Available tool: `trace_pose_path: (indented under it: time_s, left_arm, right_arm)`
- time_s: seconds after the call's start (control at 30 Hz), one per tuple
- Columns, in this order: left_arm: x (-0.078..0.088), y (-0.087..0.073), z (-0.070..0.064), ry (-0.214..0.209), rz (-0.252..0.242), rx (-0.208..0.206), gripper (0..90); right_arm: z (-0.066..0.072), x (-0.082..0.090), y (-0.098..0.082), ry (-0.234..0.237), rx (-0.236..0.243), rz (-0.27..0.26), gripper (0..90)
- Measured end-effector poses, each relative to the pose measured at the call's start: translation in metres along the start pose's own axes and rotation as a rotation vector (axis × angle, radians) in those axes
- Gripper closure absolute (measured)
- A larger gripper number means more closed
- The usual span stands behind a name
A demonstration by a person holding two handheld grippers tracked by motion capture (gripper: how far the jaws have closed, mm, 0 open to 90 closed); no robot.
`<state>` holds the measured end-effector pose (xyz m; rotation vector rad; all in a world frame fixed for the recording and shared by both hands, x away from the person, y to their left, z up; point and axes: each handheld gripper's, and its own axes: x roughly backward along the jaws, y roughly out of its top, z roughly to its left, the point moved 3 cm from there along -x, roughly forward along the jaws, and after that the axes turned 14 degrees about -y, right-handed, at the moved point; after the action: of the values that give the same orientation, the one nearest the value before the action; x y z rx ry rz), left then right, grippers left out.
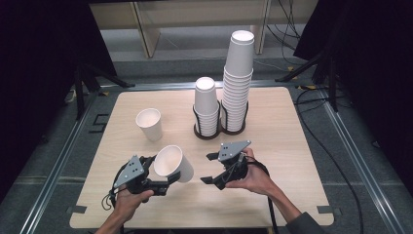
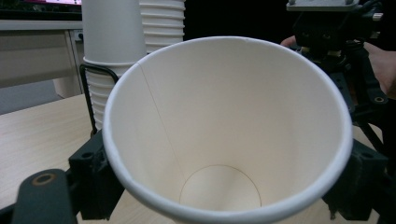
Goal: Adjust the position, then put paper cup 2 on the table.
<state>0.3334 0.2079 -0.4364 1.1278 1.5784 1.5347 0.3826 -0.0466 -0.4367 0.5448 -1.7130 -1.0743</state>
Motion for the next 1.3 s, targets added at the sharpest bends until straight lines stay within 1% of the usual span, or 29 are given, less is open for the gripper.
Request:
trace_pose_path:
  time_s: [0.1, 0.13, 0.17, 0.2, 0.23, 0.3, 0.37, 0.4, 0.47, 0.5, 0.53, 0.57, 0.6, 0.63, 0.67, 0.7, 0.73, 0.77, 0.83, 0.87, 0.9, 0.93, 1.03, 1.07, 1.1, 1.17, 1.23, 1.27, 1.3]
  left_arm:
    - [0.001, -0.001, 0.003, 0.034, 0.02, -0.007, 14.9]
    - [0.002, 0.0, 0.005, 0.045, 0.023, -0.025, 14.9]
    - [0.002, 0.0, 0.007, 0.06, 0.023, -0.027, 14.9]
    - [0.001, -0.001, 0.008, 0.063, 0.017, -0.034, 14.9]
    - [0.003, -0.001, 0.009, 0.085, 0.038, -0.026, 14.9]
    - [0.004, -0.001, 0.013, 0.109, 0.055, -0.045, 14.8]
    - [0.006, -0.003, 0.015, 0.141, 0.075, -0.028, 14.9]
    - [0.006, -0.003, 0.018, 0.146, 0.076, -0.034, 14.9]
    - [0.008, -0.004, 0.02, 0.176, 0.092, -0.013, 14.9]
    - [0.007, -0.005, 0.023, 0.173, 0.072, -0.016, 14.9]
    - [0.009, -0.005, 0.023, 0.197, 0.101, -0.011, 14.9]
    - [0.01, -0.005, 0.025, 0.211, 0.111, -0.009, 14.8]
    - [0.011, -0.006, 0.026, 0.214, 0.114, -0.007, 14.8]
    - [0.011, -0.006, 0.027, 0.221, 0.112, -0.001, 14.8]
    - [0.011, -0.007, 0.029, 0.218, 0.097, -0.004, 14.8]
    - [0.012, -0.007, 0.029, 0.234, 0.12, 0.0, 14.8]
    - [0.013, -0.007, 0.03, 0.243, 0.13, -0.006, 14.7]
    - [0.012, -0.008, 0.031, 0.248, 0.125, -0.015, 14.7]
    - [0.013, -0.009, 0.032, 0.264, 0.148, -0.007, 14.7]
    - [0.012, -0.009, 0.034, 0.265, 0.14, -0.01, 14.6]
    - [0.013, -0.01, 0.034, 0.277, 0.155, -0.004, 14.6]
    - [0.012, -0.01, 0.036, 0.284, 0.156, -0.007, 14.6]
    - [0.011, -0.012, 0.04, 0.303, 0.163, 0.003, 14.5]
    - [0.01, -0.012, 0.042, 0.3, 0.155, 0.001, 14.6]
    - [0.01, -0.012, 0.042, 0.309, 0.17, 0.008, 14.5]
    - [0.008, -0.012, 0.044, 0.312, 0.157, 0.016, 14.5]
    - [0.008, -0.011, 0.046, 0.319, 0.165, 0.024, 14.5]
    - [0.006, -0.011, 0.048, 0.314, 0.151, 0.021, 14.5]
    - [0.006, -0.011, 0.048, 0.322, 0.163, 0.026, 14.5]
  right_arm:
    - [-0.001, 0.002, -0.003, -0.008, -0.009, 0.017, 19.3]
    - [-0.001, 0.002, -0.003, -0.014, -0.01, 0.017, 19.2]
    - [-0.002, 0.003, -0.004, -0.024, -0.012, 0.022, 19.0]
    - [-0.003, 0.004, -0.005, -0.029, -0.016, 0.022, 19.0]
    - [-0.004, 0.004, -0.006, -0.035, -0.021, 0.026, 19.0]
    - [-0.006, 0.006, -0.009, -0.054, -0.028, 0.041, 18.3]
    - [-0.007, 0.008, -0.012, -0.067, -0.035, 0.055, 18.3]
    - [-0.008, 0.009, -0.014, -0.076, -0.036, 0.058, 18.2]
    - [-0.009, 0.01, -0.018, -0.08, -0.041, 0.061, 18.2]
    - [-0.009, 0.011, -0.02, -0.091, -0.043, 0.065, 18.2]
    - [-0.009, 0.012, -0.021, -0.095, -0.046, 0.07, 18.2]
    - [-0.01, 0.013, -0.023, -0.093, -0.047, 0.07, 18.2]
    - [-0.009, 0.014, -0.024, -0.094, -0.057, 0.073, 18.2]
    - [-0.01, 0.014, -0.025, -0.095, -0.055, 0.069, 18.2]
    - [-0.01, 0.014, -0.026, -0.096, -0.061, 0.075, 18.2]
    - [-0.01, 0.015, -0.028, -0.097, -0.062, 0.086, 18.2]
    - [-0.01, 0.014, -0.029, -0.098, -0.061, 0.082, 18.2]
    - [-0.009, 0.015, -0.031, -0.1, -0.061, 0.086, 18.2]
    - [-0.01, 0.016, -0.033, -0.113, -0.065, 0.096, 18.2]
    - [-0.009, 0.016, -0.034, -0.113, -0.075, 0.103, 18.2]
    - [-0.01, 0.016, -0.035, -0.114, -0.069, 0.097, 18.2]
    - [-0.01, 0.017, -0.036, -0.118, -0.071, 0.1, 18.2]
    - [-0.01, 0.018, -0.041, -0.128, -0.08, 0.111, 18.1]
    - [-0.01, 0.019, -0.042, -0.135, -0.082, 0.116, 18.1]
    - [-0.011, 0.02, -0.044, -0.141, -0.076, 0.124, 18.1]
    - [-0.011, 0.021, -0.046, -0.153, -0.08, 0.127, 18.1]
    - [-0.011, 0.022, -0.05, -0.159, -0.082, 0.136, 17.9]
    - [-0.012, 0.023, -0.051, -0.162, -0.087, 0.139, 17.9]
    - [-0.012, 0.024, -0.052, -0.168, -0.088, 0.134, 17.9]
